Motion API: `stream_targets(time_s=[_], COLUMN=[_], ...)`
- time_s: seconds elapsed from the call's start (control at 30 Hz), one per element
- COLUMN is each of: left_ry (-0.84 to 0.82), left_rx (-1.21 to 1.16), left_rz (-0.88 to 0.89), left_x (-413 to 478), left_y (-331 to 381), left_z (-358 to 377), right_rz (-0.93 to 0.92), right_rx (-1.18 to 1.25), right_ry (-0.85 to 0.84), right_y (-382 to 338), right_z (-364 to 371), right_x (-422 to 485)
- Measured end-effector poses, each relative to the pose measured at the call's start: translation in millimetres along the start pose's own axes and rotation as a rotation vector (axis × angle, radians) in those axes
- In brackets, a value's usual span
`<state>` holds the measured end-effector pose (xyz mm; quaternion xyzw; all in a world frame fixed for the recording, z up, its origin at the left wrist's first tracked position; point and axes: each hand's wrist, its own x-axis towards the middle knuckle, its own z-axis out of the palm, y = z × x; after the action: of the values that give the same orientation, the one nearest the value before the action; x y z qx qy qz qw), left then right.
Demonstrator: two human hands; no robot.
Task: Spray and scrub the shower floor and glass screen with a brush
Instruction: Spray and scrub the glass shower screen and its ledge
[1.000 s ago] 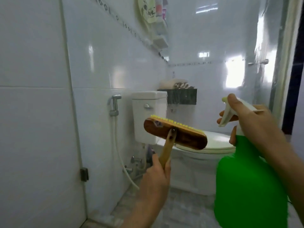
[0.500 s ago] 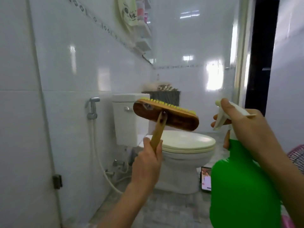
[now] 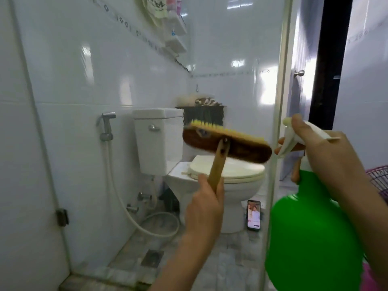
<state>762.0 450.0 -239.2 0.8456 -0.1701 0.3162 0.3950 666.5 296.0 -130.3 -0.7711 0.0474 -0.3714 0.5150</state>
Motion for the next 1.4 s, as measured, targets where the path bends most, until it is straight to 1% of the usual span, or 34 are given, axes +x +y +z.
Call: stream_targets(time_s=[0.1,0.17,0.2,0.27,0.37,0.4,0.43,0.47,0.53,0.6,0.67,0.7,0.77,0.83,0.9,0.93,0.97,1.03,1.1,1.17,1.23,1.33,1.37,1.4], left_ry=[0.137,0.174,0.183,0.143,-0.038,-0.108,-0.117,-0.086,0.021,0.098,0.143,0.140,0.084,-0.043,-0.145,-0.147,-0.120,-0.009,0.084,0.127,0.083,-0.043,-0.068,-0.057], left_rx=[-0.089,-0.163,-0.172,-0.158,-0.022,0.027,0.071,0.088,0.043,-0.053,-0.124,-0.110,-0.067,-0.008,0.072,0.072,0.059,0.011,-0.059,-0.128,-0.113,0.002,0.018,0.014], left_rz=[0.072,0.082,0.092,0.074,-0.007,-0.020,-0.005,0.033,0.106,0.117,0.130,0.126,0.092,0.018,-0.063,-0.063,-0.023,0.058,0.057,0.028,-0.024,-0.136,-0.160,-0.156], left_x=[68,101,103,74,-19,-37,-38,-27,13,53,65,55,2,-63,-103,-107,-98,-68,-34,-29,-61,-126,-136,-133], left_y=[38,56,56,38,-9,-16,-17,-13,12,32,29,17,-19,-60,-87,-91,-88,-71,-58,-64,-83,-110,-112,-109], left_z=[-19,-28,-25,-8,18,19,19,17,5,-6,-2,6,27,41,45,44,43,39,39,48,59,62,59,57], right_rz=[-0.007,-0.002,0.009,0.034,0.053,0.059,0.067,0.072,0.075,0.091,0.099,0.104,0.115,0.132,0.147,0.150,0.150,0.157,0.151,0.164,0.196,0.244,0.247,0.244], right_rx=[0.015,0.027,0.036,0.042,0.014,0.007,-0.003,-0.008,0.013,0.003,0.005,0.002,-0.018,-0.026,-0.045,-0.063,-0.069,-0.049,-0.038,-0.038,-0.041,-0.058,-0.063,-0.070], right_ry=[0.035,0.056,0.056,0.036,-0.005,-0.008,-0.011,-0.011,0.001,0.009,0.021,0.027,0.039,0.006,-0.050,-0.062,-0.071,-0.067,-0.059,-0.047,-0.041,-0.052,-0.052,-0.048], right_y=[-2,-2,0,5,15,19,20,23,23,26,35,42,57,72,87,91,94,98,101,106,112,116,116,115], right_z=[-6,-8,-8,-8,-9,-9,-9,-8,-8,-5,0,3,12,22,31,34,36,41,45,48,49,49,49,49], right_x=[2,1,0,-4,-14,-16,-17,-19,-20,-26,-35,-40,-53,-66,-74,-75,-74,-75,-76,-80,-86,-93,-94,-93])
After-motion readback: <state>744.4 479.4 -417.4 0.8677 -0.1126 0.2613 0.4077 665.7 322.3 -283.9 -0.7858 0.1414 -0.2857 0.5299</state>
